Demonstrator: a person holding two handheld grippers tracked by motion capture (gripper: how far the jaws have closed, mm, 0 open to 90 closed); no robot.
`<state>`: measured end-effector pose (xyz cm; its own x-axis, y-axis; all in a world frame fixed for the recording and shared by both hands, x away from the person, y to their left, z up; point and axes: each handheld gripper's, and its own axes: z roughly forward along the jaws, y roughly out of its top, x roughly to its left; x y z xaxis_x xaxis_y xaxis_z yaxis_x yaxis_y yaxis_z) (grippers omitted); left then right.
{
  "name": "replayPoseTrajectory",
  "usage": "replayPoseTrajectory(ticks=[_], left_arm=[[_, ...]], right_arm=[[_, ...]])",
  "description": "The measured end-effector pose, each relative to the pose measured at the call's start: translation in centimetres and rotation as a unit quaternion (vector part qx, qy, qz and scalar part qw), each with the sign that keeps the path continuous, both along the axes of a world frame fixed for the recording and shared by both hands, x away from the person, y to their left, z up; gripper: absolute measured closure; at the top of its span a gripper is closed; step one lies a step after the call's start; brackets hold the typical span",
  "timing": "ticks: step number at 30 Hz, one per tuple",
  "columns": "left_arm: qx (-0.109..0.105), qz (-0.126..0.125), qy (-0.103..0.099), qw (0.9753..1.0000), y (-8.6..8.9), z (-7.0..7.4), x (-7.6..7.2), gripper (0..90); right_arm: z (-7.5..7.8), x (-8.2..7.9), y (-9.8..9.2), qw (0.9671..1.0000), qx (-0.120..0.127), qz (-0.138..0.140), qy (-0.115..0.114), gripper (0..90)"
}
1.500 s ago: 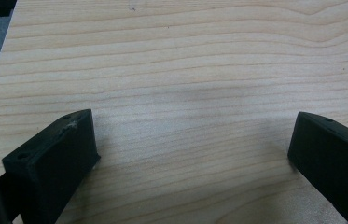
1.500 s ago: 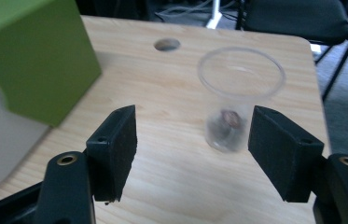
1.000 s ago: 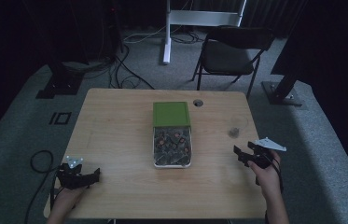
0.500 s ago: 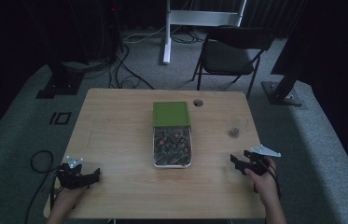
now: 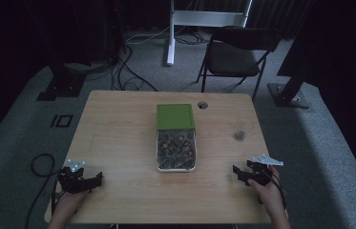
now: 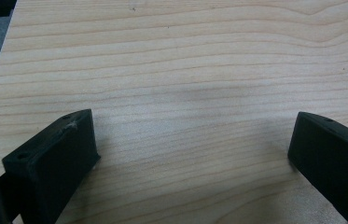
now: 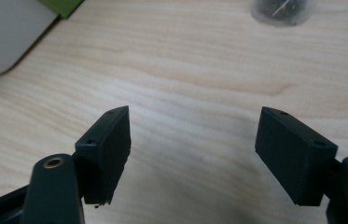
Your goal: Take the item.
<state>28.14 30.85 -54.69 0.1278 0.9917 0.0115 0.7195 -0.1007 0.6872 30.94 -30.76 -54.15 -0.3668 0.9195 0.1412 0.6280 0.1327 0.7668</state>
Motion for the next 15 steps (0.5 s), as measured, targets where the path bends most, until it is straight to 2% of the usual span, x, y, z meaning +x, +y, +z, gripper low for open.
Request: replayPoseTrajectory(ticks=[7,12,15], left_arm=[[0.0,0.0,0.0,1.0,0.0,0.0,0.0,1.7],[0.0,0.0,0.0,1.0,0.0,0.0,0.0,1.7],[0.0,0.0,0.0,1.0,0.0,0.0,0.0,1.7]], right_arm=[[-0.7,-1.0,0.3,0.9997,-0.019,0.006,0.016,24.2],[-0.9,-1.5,0.3,0.9995,-0.029,-0.003,0.01,21.2],[-0.9,-1.8,0.4,0.999,-0.043,-0.006,0.007,20.2]])
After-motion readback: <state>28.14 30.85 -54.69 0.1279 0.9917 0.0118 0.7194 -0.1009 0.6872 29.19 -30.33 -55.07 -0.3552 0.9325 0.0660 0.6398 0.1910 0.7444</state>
